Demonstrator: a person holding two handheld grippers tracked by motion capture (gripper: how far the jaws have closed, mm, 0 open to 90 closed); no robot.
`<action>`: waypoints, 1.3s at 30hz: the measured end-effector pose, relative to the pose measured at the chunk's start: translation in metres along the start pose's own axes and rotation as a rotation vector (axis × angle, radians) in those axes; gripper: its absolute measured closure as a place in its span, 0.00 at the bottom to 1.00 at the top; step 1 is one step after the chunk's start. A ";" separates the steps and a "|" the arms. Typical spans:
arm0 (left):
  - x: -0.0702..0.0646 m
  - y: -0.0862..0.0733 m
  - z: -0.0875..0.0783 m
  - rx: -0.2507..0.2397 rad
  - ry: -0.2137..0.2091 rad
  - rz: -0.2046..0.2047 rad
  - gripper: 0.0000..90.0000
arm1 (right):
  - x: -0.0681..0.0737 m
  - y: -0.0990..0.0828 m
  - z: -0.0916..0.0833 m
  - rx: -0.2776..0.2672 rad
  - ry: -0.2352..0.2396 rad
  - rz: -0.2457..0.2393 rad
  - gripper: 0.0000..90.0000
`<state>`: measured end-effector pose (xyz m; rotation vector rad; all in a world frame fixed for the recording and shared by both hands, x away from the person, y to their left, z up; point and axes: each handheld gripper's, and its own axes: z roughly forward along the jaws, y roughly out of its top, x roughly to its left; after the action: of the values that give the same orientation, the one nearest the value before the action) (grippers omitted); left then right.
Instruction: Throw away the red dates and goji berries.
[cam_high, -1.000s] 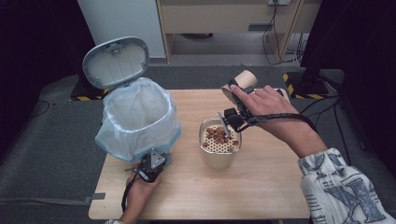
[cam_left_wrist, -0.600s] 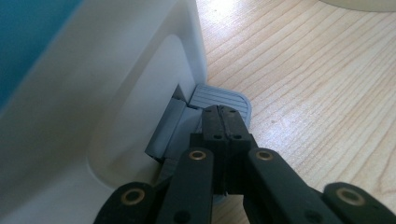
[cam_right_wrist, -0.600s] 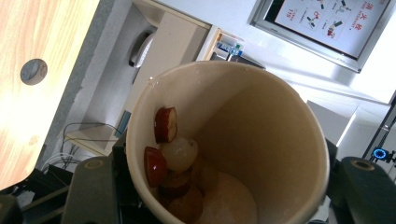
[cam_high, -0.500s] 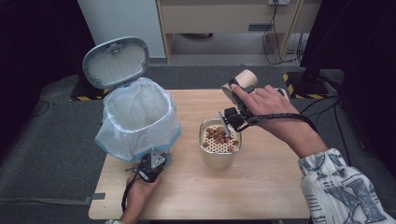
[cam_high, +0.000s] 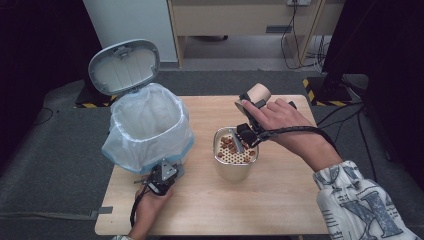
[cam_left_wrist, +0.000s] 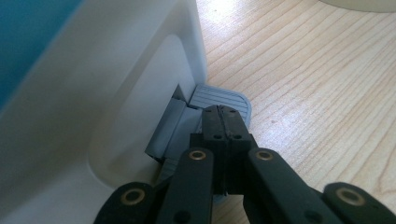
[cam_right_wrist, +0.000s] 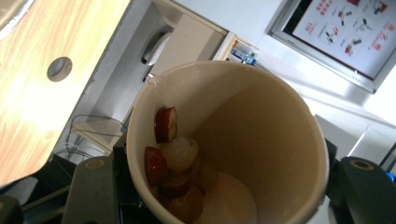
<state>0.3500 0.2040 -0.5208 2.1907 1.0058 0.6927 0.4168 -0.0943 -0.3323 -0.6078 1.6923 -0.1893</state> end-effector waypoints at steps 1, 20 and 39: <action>0.000 0.000 0.000 0.001 0.000 0.001 1.00 | -0.001 -0.001 0.000 0.001 -0.002 0.011 0.40; 0.000 0.000 0.000 -0.001 -0.003 -0.005 1.00 | 0.033 0.019 0.012 -0.011 0.122 -0.068 0.41; 0.000 0.000 0.000 -0.001 -0.002 -0.002 1.00 | 0.020 0.003 0.007 -0.044 0.125 0.155 0.40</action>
<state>0.3501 0.2044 -0.5208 2.1892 1.0058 0.6895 0.4206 -0.1001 -0.3525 -0.5034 1.8602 -0.0809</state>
